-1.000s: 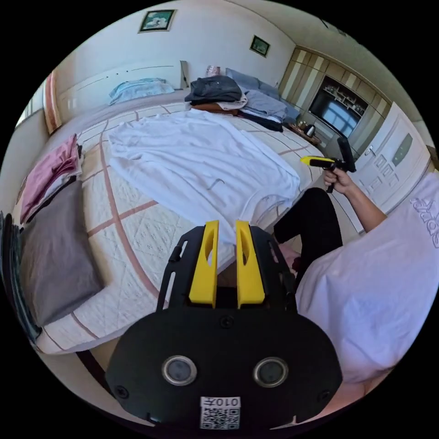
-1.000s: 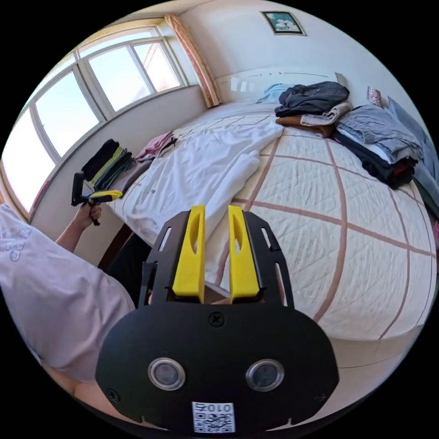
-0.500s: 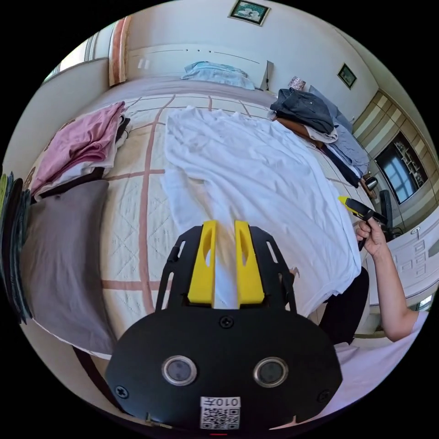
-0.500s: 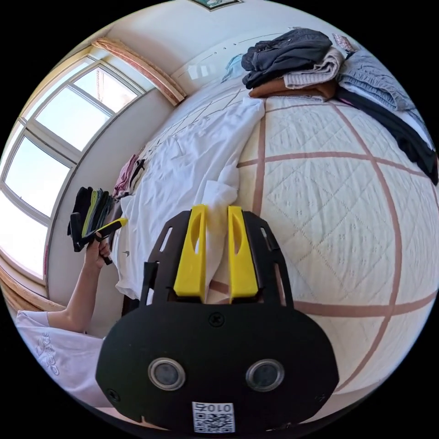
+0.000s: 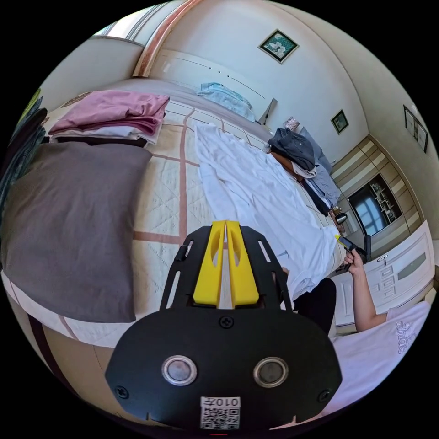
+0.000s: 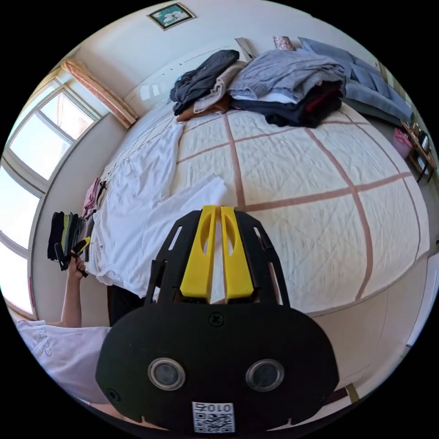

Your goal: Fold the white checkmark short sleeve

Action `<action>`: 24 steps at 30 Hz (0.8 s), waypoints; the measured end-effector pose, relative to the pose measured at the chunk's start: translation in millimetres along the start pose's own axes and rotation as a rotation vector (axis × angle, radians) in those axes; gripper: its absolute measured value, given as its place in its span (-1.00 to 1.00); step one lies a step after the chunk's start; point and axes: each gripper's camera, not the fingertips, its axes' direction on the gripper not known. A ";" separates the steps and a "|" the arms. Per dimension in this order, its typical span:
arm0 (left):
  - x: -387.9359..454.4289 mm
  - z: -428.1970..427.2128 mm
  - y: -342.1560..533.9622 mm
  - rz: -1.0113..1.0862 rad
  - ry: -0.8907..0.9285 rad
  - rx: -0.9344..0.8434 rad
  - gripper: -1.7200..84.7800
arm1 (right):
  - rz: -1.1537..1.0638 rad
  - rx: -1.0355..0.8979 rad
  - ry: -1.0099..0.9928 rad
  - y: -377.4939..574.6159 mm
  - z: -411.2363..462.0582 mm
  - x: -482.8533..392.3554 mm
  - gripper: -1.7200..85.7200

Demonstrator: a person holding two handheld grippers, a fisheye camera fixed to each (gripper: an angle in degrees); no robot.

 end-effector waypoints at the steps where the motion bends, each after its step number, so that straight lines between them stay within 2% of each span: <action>1: 0.8 0.6 2.6 0.004 0.000 0.000 -0.96 | 0.030 -0.011 -0.025 7.5 1.4 3.7 -0.87; 9: 41.7 0.4 15.3 0.147 -0.154 -0.039 -0.90 | 0.131 0.171 0.382 50.8 -24.3 -22.8 -0.83; 16: 72.0 31.1 17.8 0.247 -0.300 -0.100 -0.87 | -0.039 0.251 0.331 84.1 -41.8 -98.5 -0.85; 19: 66.8 45.8 20.0 0.214 -0.357 -0.134 -0.89 | -0.087 0.250 0.353 95.8 -45.6 -124.0 -0.84; 24: 36.3 27.8 40.1 0.131 -0.146 -0.033 -0.94 | -0.119 0.220 0.299 106.2 -47.4 -140.2 -0.84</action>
